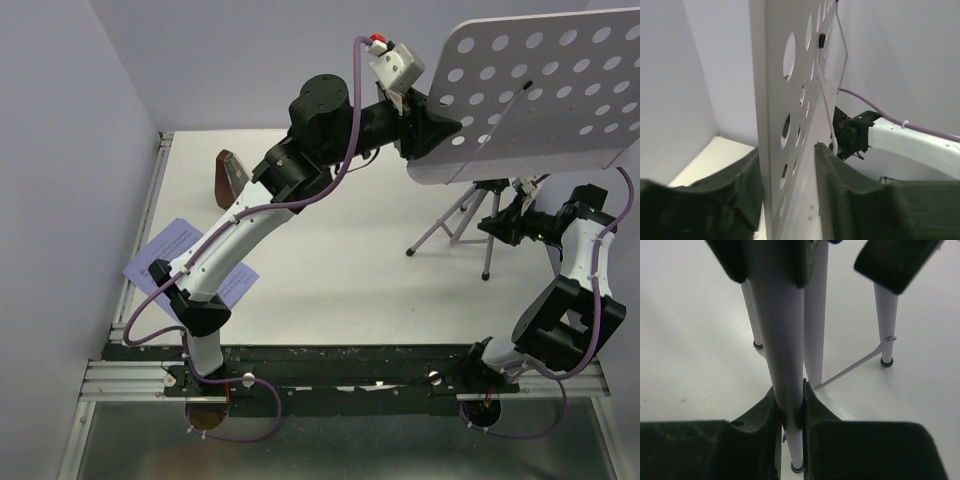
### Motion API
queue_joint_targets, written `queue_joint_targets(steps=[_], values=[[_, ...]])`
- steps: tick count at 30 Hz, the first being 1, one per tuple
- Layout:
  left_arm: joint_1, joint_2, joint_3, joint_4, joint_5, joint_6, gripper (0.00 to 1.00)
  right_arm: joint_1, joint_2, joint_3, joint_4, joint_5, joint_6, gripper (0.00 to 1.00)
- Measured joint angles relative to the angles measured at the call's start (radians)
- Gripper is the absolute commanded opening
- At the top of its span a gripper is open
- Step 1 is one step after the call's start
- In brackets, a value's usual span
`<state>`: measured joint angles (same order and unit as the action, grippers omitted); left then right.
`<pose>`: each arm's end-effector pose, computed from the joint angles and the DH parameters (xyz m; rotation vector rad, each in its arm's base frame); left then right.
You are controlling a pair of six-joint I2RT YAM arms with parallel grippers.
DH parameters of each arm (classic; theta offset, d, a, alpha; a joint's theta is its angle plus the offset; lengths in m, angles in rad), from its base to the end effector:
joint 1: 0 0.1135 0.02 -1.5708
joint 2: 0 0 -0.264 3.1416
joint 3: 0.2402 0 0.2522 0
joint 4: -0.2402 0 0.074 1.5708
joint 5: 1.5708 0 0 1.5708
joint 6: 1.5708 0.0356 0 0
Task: Set up the instrument practice props
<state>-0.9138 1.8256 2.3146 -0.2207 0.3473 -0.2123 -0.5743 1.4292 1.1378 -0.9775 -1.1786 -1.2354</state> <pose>0.2214 -0.3069 0.5655 0.7727 1.1872 -1.1715 0.2367 -0.1140 0.2783 -0.8329 1.8071 0.5809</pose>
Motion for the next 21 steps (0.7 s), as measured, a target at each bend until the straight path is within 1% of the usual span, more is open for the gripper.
queue_joint_targets(steps=[3, 5, 10, 11, 13, 14, 15, 16, 18, 19, 21], values=[[0.025, -0.050, -0.067, -0.007, -0.023, 0.000, 0.68, -0.001, -0.003, -0.005, 0.024, 0.007, 0.038, 0.00], [0.040, -0.093, -0.116, -0.007, -0.035, 0.005, 0.74, -0.001, -0.003, -0.006, 0.034, 0.011, 0.064, 0.00], [0.070, -0.301, -0.323, 0.014, -0.060, 0.045, 0.88, -0.001, -0.008, -0.011, 0.042, 0.012, 0.084, 0.00], [0.074, -0.350, -0.380, 0.029, -0.063, 0.055, 0.90, -0.001, -0.010, -0.013, 0.043, 0.012, 0.084, 0.00], [0.084, -0.486, -0.542, 0.067, -0.068, 0.080, 0.91, -0.001, -0.013, -0.016, 0.046, 0.012, 0.084, 0.00], [0.087, -0.529, -0.598, 0.088, -0.068, 0.095, 0.91, -0.001, -0.014, -0.018, 0.046, 0.013, 0.084, 0.00], [0.089, -0.607, -0.707, 0.112, -0.068, 0.103, 0.91, -0.001, -0.016, -0.019, 0.046, 0.013, 0.084, 0.00], [0.090, -0.634, -0.759, 0.132, -0.066, 0.110, 0.91, -0.001, -0.016, -0.019, 0.046, 0.014, 0.084, 0.00], [0.090, -0.711, -0.931, 0.196, -0.051, 0.127, 0.91, -0.001, -0.017, -0.019, 0.046, 0.014, 0.084, 0.00], [0.087, -0.721, -1.000, 0.226, -0.042, 0.133, 0.93, -0.001, -0.017, -0.020, 0.046, 0.014, 0.084, 0.00], [0.073, -0.684, -1.127, 0.286, -0.032, 0.147, 0.94, -0.001, -0.018, -0.021, 0.046, 0.014, 0.084, 0.00]])
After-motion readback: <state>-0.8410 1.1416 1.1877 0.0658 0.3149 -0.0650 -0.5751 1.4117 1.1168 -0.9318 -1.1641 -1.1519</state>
